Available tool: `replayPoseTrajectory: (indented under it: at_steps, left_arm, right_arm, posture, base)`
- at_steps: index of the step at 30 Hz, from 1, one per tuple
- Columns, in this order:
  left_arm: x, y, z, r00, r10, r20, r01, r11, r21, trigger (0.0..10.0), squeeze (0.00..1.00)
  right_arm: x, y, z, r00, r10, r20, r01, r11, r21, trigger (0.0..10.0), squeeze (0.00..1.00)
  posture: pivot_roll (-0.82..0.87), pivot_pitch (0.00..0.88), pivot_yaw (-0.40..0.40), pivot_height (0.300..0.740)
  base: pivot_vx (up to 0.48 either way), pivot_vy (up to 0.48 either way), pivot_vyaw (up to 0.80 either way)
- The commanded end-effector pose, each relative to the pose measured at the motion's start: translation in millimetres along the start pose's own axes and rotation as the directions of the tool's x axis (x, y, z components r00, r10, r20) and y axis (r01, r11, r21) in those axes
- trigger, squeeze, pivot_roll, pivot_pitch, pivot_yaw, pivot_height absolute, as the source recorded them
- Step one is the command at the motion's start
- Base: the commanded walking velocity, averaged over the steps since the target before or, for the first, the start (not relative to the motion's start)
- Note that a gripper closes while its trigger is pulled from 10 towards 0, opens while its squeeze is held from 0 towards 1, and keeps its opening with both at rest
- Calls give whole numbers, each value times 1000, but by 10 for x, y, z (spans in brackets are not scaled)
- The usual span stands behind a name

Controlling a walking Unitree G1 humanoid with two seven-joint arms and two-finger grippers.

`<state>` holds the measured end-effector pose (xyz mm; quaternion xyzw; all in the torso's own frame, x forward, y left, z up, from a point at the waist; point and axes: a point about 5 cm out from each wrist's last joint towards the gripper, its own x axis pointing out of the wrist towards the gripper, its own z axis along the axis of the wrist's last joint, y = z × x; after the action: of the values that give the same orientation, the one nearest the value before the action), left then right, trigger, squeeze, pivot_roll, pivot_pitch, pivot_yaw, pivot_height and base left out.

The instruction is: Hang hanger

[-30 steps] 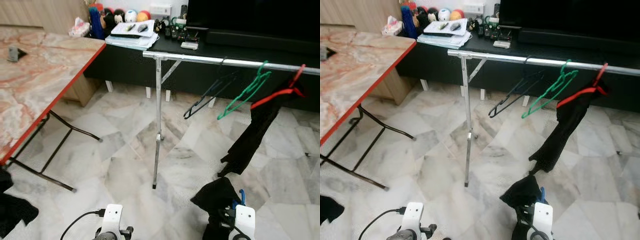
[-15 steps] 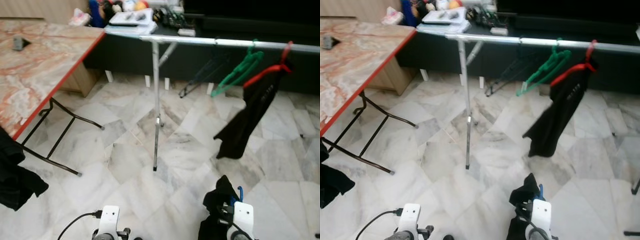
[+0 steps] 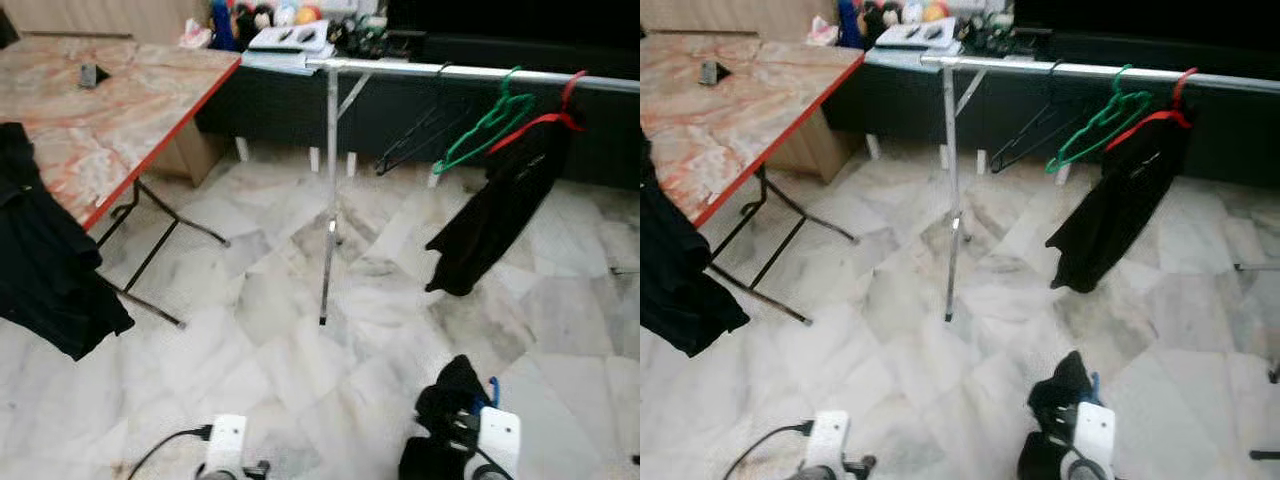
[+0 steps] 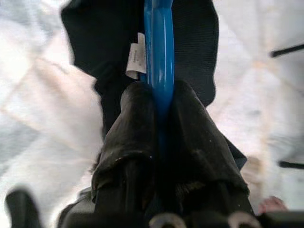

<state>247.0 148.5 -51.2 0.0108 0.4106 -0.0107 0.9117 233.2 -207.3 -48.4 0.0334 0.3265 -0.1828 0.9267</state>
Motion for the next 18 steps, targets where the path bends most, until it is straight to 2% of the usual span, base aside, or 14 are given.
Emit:
replayPoseTrajectory:
  at_steps: [1, 7, 18]
  left_arm:
    - [-22, 99, -152, 998, 26, -49, -26, 1000, -7, 10000, 0]
    - [-21, 100, -149, 998, 27, -48, -28, 1000, -5, 10000, 0]
    - [-20, 87, -121, 1000, 16, -18, -15, 1000, 17, 10000, 0]
  right_arm:
    - [-18, 32, -43, 1000, 4, -9, -4, 1000, 16, 10000, 0]
    - [11, 40, 65, 1000, 10, 24, -11, 999, 30, 10000, 0]
    - [72, 137, 354, 993, 59, 98, -64, 997, 44, 10000, 0]
  posture:
    - [85, 181, -11, 740]
    - [87, 182, -10, 740]
    - [86, 177, -15, 740]
  base:
    - [-300, 0, 0]
    - [-297, 0, 0]
    - [0, 0, 0]
